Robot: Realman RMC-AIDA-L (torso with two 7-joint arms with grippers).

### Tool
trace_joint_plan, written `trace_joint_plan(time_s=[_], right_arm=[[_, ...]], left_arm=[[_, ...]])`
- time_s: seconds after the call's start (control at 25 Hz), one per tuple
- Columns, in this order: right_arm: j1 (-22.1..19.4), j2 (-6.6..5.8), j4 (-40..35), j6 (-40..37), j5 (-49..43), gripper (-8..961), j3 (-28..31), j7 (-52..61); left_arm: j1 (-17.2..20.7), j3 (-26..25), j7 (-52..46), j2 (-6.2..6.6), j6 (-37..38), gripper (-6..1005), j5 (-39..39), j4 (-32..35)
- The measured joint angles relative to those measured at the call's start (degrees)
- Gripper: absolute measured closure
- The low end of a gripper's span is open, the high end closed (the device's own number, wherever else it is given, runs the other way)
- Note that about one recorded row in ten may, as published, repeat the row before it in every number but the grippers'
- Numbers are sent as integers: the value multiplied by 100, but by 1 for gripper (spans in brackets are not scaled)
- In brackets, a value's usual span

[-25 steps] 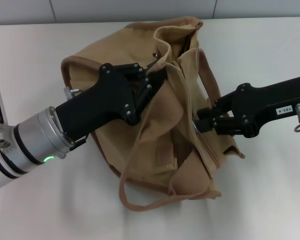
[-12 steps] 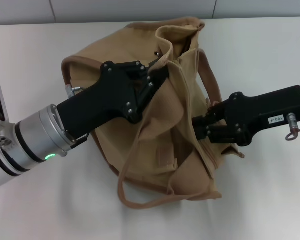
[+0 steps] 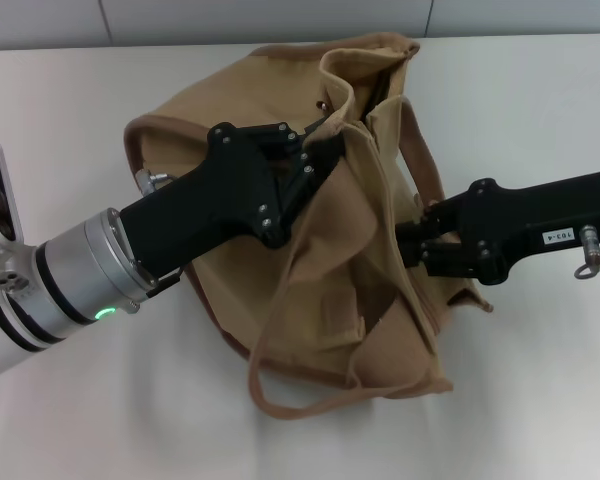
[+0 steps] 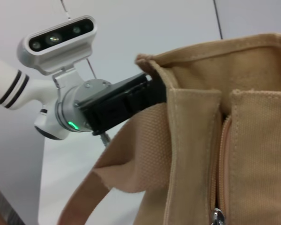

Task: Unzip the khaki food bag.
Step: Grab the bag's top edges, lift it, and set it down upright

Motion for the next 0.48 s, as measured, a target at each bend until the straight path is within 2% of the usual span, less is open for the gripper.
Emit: trace_joint_plan(time_s=[0.48], right_arm=[[42,18,146,115,24,722,-72,-138]], left_arm=[[-72,24,0,0,2,969,-2,-66]])
